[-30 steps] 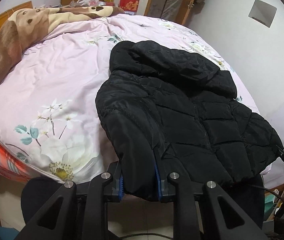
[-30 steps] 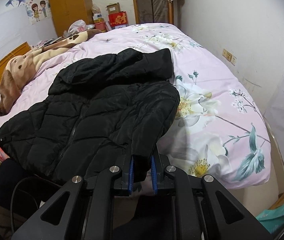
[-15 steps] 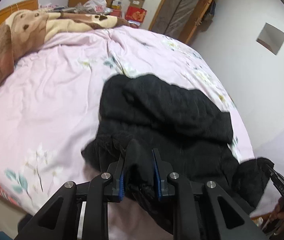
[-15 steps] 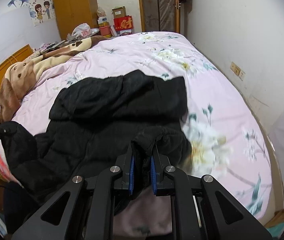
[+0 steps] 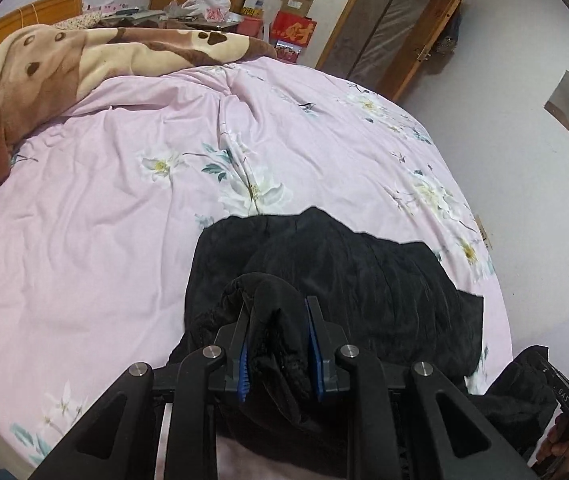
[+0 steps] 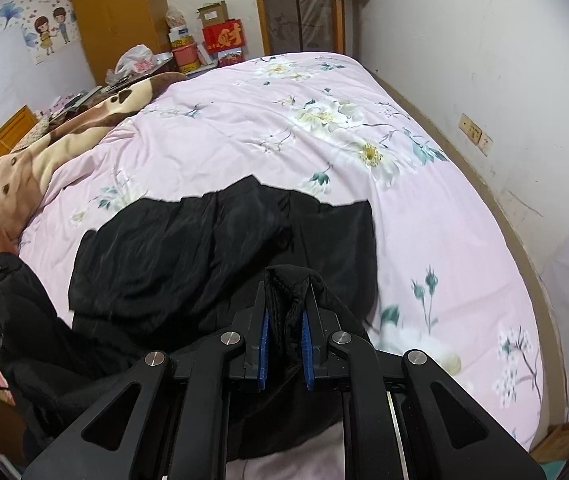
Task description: Fold large clothes
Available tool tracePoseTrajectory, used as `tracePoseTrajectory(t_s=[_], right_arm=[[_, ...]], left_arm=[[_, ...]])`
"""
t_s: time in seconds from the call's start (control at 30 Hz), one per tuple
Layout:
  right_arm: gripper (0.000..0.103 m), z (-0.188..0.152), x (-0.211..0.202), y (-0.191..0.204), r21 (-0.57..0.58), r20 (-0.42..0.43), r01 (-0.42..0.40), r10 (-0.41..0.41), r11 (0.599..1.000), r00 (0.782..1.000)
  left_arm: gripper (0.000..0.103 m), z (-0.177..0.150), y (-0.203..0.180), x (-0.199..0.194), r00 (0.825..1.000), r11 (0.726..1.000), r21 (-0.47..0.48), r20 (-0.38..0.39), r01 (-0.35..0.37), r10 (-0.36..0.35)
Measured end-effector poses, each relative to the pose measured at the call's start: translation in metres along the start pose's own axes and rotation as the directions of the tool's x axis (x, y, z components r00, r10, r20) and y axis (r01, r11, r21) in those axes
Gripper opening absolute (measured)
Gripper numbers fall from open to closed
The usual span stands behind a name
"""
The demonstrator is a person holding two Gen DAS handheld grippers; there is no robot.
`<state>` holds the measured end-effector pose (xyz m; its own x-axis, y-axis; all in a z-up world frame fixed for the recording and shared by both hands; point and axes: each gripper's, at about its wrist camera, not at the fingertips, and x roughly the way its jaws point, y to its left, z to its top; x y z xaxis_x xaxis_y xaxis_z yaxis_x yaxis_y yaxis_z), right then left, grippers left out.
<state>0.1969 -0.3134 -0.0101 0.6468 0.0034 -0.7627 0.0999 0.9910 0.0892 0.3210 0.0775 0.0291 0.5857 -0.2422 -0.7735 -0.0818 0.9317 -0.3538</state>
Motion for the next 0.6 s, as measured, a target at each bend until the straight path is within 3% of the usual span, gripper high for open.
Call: tracePoseTrajectory(t_s=[0.4, 0.5, 0.6], right_arm=[[0.014, 0.076, 0.068, -0.004, 0.039, -0.093, 0.024, -0.020, 0.999, 0.995], [0.015, 0.093, 0.089, -0.004, 0.060, -0.156, 0.028, -0.018, 0.998, 0.988], [0.021, 0.107, 0.098, -0.010, 0.118, -0.167, 0.029, -0.009, 0.993, 0.986]], left_arm=[[0.026, 0.061, 0.009, 0.074, 0.994, 0.996, -0.078, -0.101, -0.039, 0.031], [0.031, 0.070, 0.015, 0.089, 0.991, 0.993, -0.107, -0.133, -0.040, 0.026], [0.042, 0.079, 0.020, 0.089, 0.995, 0.994, -0.104, -0.093, -0.034, 0.024]])
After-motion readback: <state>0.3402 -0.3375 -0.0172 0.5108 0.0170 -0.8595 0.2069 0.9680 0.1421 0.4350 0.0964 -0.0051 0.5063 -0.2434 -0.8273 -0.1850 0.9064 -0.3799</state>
